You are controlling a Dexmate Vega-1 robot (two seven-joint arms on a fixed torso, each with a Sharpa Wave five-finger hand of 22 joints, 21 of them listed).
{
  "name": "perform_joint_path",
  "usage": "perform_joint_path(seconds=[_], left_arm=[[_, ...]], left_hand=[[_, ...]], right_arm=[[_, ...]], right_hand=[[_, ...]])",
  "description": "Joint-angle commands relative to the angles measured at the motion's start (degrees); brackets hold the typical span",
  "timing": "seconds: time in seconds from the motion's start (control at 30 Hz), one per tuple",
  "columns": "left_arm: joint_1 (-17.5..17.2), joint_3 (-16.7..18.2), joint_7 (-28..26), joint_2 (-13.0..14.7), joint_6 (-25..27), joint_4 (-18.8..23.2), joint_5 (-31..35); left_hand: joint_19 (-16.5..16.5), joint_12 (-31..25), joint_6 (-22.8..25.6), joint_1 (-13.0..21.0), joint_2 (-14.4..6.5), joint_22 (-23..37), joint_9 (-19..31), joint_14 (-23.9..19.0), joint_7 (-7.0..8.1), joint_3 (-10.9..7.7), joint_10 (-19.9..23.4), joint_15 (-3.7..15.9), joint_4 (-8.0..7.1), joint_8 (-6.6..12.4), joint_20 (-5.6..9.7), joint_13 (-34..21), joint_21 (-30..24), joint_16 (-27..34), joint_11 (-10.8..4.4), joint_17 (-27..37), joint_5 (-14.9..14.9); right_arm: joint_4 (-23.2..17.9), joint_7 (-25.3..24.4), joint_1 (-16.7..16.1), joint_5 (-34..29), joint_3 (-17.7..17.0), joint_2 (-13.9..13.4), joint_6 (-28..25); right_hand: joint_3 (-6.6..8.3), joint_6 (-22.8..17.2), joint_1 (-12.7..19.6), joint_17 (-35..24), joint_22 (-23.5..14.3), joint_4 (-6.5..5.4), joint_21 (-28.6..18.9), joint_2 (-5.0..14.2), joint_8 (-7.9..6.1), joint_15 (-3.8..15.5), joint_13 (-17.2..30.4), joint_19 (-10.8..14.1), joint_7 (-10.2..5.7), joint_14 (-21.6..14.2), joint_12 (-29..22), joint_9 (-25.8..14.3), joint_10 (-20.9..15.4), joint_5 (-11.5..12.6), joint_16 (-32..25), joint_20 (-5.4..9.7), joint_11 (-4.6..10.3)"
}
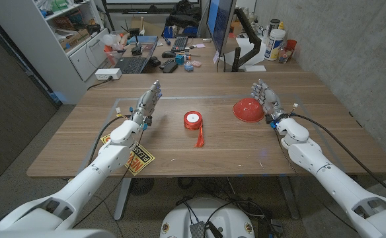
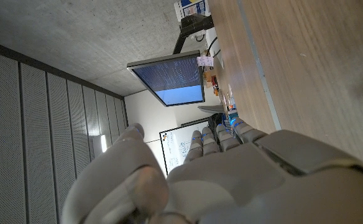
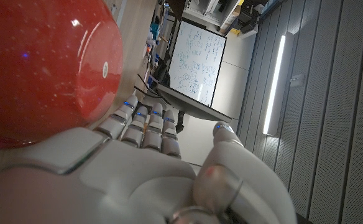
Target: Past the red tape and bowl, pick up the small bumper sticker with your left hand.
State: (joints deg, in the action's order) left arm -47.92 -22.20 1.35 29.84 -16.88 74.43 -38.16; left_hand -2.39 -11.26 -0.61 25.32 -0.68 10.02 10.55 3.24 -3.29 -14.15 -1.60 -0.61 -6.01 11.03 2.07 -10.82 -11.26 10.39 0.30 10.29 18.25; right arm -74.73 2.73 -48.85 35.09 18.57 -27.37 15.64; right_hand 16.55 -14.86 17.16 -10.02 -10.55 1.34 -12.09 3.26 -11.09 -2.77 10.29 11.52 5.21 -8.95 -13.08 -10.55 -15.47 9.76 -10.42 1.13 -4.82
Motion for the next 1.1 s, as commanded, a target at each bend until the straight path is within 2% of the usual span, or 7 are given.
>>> perform_joint_path(seconds=[0.03,0.3,0.53,1.1], left_arm=[[1.1,-2.9,-1.5,1.9,-1.3,0.0,-2.1],[1.2,-4.4,-2.5,3.7,-1.2,1.3,-2.9],[-0.3,-4.3,-3.7,5.9,-2.0,4.2,-3.5],[-4.0,-3.7,-6.0,9.1,-3.5,8.7,-4.2]], left_hand=[[-0.5,-0.3,0.1,0.7,-0.1,0.3,0.1,0.6,-0.55,-0.43,-0.4,0.07,0.06,0.25,1.72,-0.1,-0.3,0.3,-0.06,0.3,0.2],[-0.2,-0.5,0.8,0.8,-0.2,0.3,0.1,-0.1,-0.17,-0.38,0.0,0.18,0.16,0.48,1.36,-0.1,-0.4,0.6,-0.12,0.3,0.1],[0.1,-0.7,1.1,1.0,-0.4,0.3,0.1,-0.6,-0.25,-0.38,0.7,0.04,0.23,0.58,0.88,-0.1,-0.5,0.7,-0.21,0.3,0.0],[0.4,-0.8,1.5,1.2,-0.7,0.3,0.2,-1.0,-0.18,-0.38,1.1,0.08,0.36,0.65,0.43,-0.1,-0.6,0.8,-0.27,0.3,-0.2]], right_arm=[[-0.4,3.4,-1.6,-5.3,-6.5,5.0,-2.7],[-0.6,5.6,-2.2,-8.3,-10.0,7.7,-3.8],[-1.3,6.9,-2.9,-10.1,-12.2,9.1,-4.7],[-1.1,9.2,-2.9,-12.6,-14.6,11.5,-5.6]], right_hand=[[0.34,-0.4,0.4,-0.3,-0.2,0.11,-0.4,-0.01,-0.29,0.04,0.3,0.5,0.07,-0.6,-0.2,-0.2,-0.5,0.4,-0.4,-0.07,-0.08],[0.31,-0.4,0.4,-0.3,-0.2,0.15,-0.4,0.01,-0.25,0.02,0.3,0.5,0.09,-0.7,-0.2,-0.2,-0.6,0.4,-0.4,-0.09,-0.24],[0.28,-0.5,0.4,-0.3,-0.2,0.19,-0.4,0.03,-0.24,0.03,0.3,0.5,0.13,-0.7,-0.1,-0.2,-0.6,0.4,-0.4,-0.15,-0.2],[0.21,-0.5,0.3,-0.3,-0.2,0.3,-0.2,0.05,-0.21,0.01,0.3,0.5,0.12,-0.7,0.0,-0.2,-0.7,0.3,-0.3,-0.4,-0.12]])
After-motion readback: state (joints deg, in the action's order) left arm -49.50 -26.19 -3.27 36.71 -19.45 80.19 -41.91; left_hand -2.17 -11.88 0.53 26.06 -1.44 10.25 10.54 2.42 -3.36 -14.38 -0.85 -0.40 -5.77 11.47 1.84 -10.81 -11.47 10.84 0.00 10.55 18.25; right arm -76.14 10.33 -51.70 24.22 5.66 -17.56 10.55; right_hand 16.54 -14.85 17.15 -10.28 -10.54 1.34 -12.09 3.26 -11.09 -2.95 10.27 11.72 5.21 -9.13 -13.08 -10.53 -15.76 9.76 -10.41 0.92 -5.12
